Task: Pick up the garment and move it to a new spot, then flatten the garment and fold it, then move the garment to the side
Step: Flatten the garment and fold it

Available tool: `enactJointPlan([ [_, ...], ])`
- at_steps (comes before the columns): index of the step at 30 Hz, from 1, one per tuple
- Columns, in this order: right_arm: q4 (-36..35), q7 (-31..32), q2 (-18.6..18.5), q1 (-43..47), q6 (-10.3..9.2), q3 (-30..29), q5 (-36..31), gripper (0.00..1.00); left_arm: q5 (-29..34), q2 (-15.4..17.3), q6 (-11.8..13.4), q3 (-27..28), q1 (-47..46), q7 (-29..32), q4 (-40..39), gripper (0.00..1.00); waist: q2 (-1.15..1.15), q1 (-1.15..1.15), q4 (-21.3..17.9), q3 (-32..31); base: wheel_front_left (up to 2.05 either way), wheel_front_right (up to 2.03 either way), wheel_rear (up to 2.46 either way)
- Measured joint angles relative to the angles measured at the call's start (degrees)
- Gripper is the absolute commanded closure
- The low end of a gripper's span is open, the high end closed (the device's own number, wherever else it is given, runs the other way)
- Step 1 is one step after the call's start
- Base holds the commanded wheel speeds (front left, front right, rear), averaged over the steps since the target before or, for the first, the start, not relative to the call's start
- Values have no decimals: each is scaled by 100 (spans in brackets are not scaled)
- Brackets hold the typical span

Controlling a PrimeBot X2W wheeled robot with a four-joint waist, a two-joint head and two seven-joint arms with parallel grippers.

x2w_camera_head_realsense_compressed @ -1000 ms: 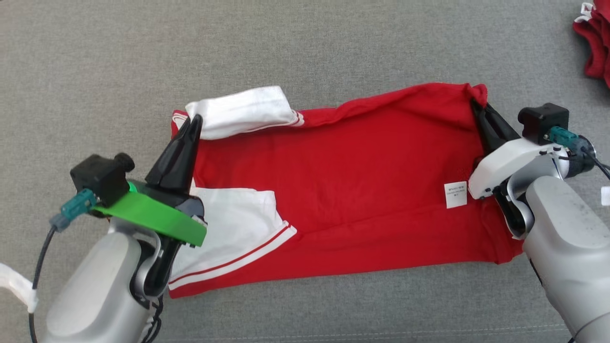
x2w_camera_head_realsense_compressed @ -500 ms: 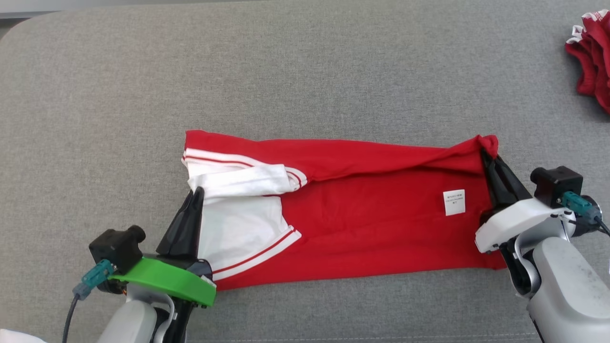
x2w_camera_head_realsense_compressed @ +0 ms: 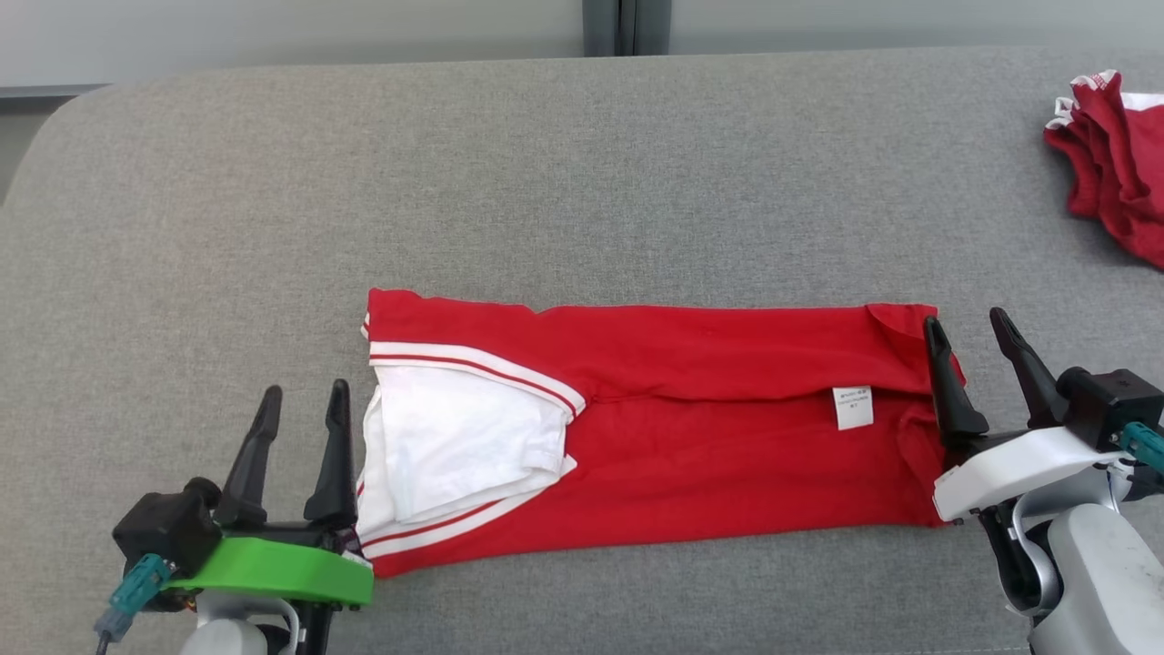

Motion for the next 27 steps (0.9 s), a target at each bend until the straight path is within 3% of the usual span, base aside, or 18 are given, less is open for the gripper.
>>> enactJointPlan([
  [8,1053,112,118,-368,0,-92,-183,0,814,-359,-2,876,136,0,-456,0,0,0,143,-70,0,0,0],
  [18,2287,103,326,-439,-1,-175,-37,0,1249,-485,-13,1432,289,0,-486,0,0,0,227,-23,0,0,0],
  [19,2354,92,360,-474,-1,-140,22,7,1265,-489,-13,1459,298,0,-476,0,0,0,225,-22,0,0,0],
  [20,2403,77,379,-491,-3,-94,70,71,1290,-491,-14,1480,305,0,-470,0,0,0,224,-23,0,0,0],
  [21,2458,71,401,-510,-5,-36,107,100,1306,-491,-15,1502,308,0,-458,0,0,0,223,-26,0,0,0],
  [27,2580,26,465,-617,-4,116,385,100,1406,-493,-30,1532,318,0,-421,0,0,0,220,-89,0,0,0],
])
